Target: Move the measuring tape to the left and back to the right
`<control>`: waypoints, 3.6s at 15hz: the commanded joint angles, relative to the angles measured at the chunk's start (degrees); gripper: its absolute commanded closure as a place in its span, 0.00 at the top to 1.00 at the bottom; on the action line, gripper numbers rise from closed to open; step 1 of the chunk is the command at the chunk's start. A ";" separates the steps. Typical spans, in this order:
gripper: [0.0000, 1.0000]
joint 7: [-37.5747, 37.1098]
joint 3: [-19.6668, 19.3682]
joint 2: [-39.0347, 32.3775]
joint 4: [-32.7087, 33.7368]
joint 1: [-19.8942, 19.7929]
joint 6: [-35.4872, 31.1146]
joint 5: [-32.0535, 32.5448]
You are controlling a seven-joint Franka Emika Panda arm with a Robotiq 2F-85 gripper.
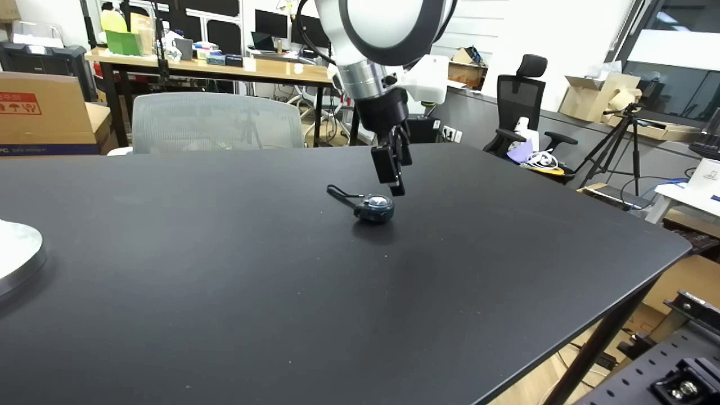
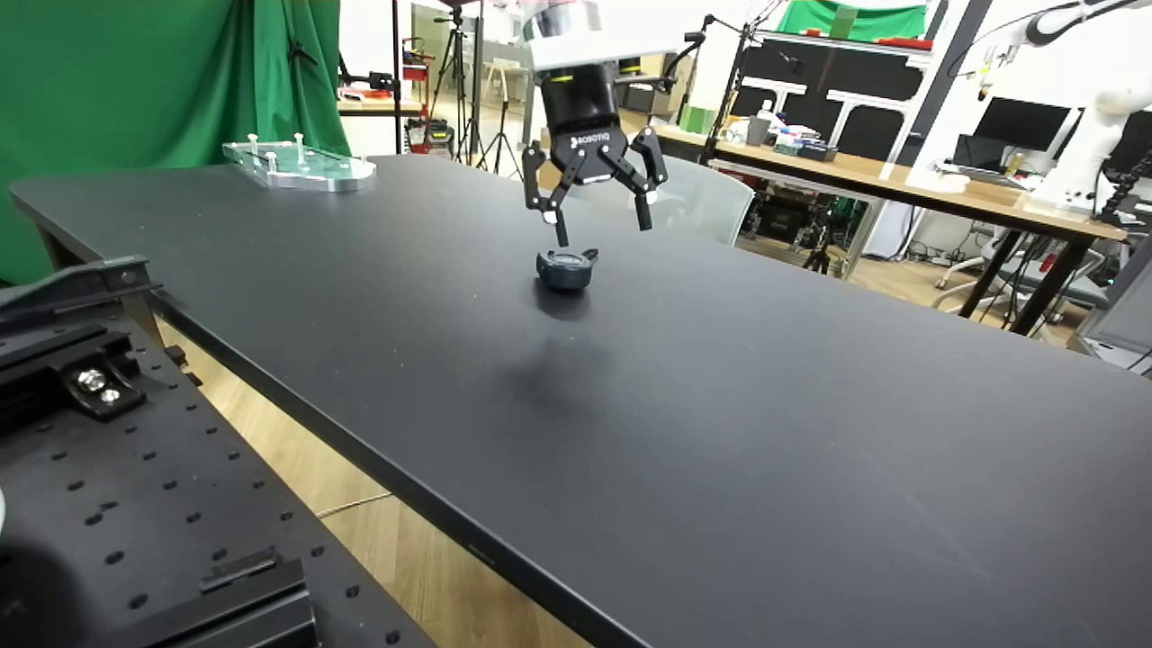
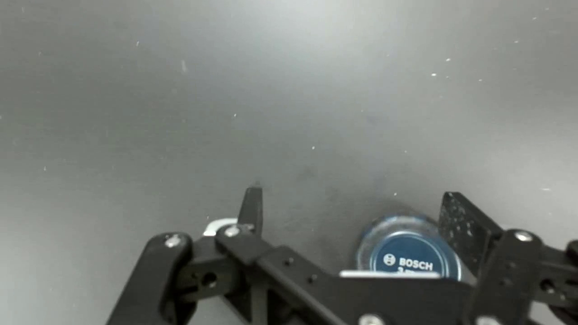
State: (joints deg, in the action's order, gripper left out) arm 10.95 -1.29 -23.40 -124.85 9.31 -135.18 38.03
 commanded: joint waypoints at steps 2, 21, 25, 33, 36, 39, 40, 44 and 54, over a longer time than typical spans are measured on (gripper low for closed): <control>1.00 9.66 3.34 -2.44 2.70 -2.75 -0.18 -0.70; 1.00 -0.20 2.96 -0.87 -2.76 -1.44 -9.60 -1.07; 1.00 -4.12 2.10 -0.57 -4.62 -1.23 -12.06 -1.21; 0.75 -5.08 0.70 -2.51 -4.90 -1.94 -12.29 -2.05; 0.60 -2.37 1.54 -4.30 -3.89 -2.84 -12.50 -3.68; 0.38 0.47 2.18 -5.66 -2.83 -3.17 -12.65 -5.65; 0.32 1.06 2.10 -5.57 -2.75 -2.93 -12.59 -5.91; 0.03 2.00 1.47 -4.55 -2.73 -2.30 -12.56 -5.51; 0.74 6.49 3.26 -1.09 -2.64 -1.94 -11.30 -5.64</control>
State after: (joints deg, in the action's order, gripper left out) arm 16.01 1.35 -26.37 -127.46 7.48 -147.70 32.60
